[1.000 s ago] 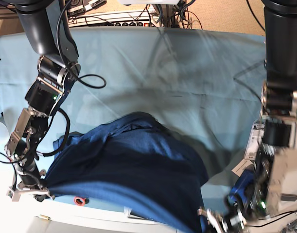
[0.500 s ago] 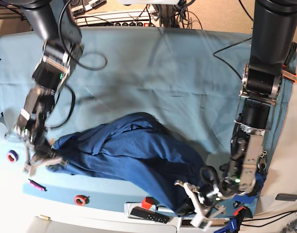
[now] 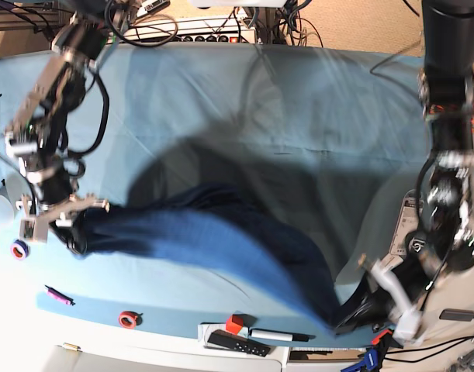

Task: Layout the t-shirt on the table in an organized manner, then fold the t-shirt properly
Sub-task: 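Lift the t-shirt with both grippers and swing it to spread flat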

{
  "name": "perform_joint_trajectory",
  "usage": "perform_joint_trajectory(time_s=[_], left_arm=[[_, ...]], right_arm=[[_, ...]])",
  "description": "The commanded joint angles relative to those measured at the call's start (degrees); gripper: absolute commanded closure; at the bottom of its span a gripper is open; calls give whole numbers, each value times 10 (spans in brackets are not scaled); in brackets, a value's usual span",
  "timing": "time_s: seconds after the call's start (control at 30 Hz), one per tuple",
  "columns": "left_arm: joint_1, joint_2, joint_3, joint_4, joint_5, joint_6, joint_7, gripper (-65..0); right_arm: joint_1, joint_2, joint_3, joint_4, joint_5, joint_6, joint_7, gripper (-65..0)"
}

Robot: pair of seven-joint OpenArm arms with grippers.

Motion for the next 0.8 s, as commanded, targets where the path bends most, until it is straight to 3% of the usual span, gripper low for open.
perform_joint_trajectory(time_s=[0.0,0.13,0.37,0.77], left_arm=[[-1,-16,-14,28,-16,-2,-12,0],[71,-38,-59,115,-15,-1,-12,0],[177,-39,-159,224,-18,27,13,0],[299,-39,-324,301,-83,31,70,0]], right_arm=[[-6,6,2,28,4,-1,11,0],[-71,6,2,97,4,-3,6,0],[-164,6,13,181,2,-3,-11,0],[-233,6,188,181,33,-50,-19,0]])
